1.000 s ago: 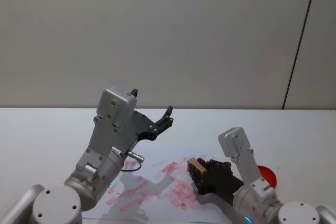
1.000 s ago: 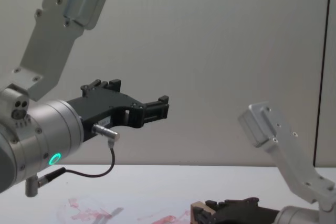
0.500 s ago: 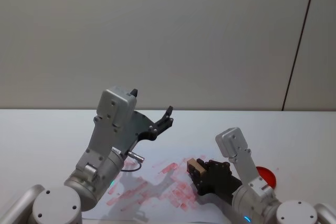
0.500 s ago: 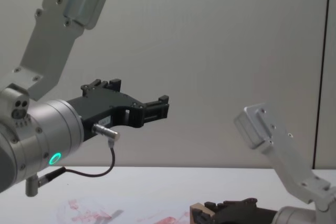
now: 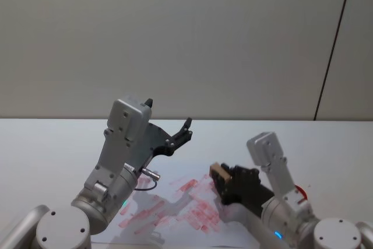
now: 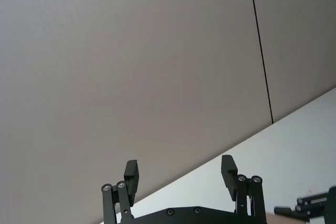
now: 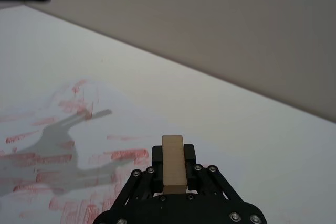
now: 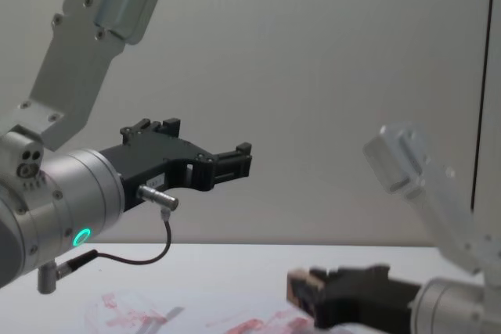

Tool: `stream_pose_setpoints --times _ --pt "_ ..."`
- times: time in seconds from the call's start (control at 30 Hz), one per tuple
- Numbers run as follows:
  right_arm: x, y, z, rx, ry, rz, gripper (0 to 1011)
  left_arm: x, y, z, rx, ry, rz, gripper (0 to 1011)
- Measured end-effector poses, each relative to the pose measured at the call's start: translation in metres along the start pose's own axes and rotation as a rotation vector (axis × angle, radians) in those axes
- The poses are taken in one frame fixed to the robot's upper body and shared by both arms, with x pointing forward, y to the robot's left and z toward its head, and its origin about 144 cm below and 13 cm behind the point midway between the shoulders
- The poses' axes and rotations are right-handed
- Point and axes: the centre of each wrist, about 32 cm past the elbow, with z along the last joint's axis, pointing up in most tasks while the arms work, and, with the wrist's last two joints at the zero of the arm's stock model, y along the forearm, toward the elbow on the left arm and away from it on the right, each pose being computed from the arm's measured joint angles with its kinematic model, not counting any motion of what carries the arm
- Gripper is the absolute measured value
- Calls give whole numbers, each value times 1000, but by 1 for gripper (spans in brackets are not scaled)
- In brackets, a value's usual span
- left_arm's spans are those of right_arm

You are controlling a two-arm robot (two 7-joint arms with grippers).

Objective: Use the one hand to pick up the stamp and affix it onto the A4 paper.

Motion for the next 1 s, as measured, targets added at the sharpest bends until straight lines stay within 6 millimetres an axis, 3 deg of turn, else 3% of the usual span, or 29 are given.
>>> stream_pose_setpoints --times 0.5,1.0 --pt "25 -19 24 109 12 -97 223 0 0 0 0 0 0 1002" --pt "47 -53 18 80 43 -160 223 0 0 0 0 0 0 1002"
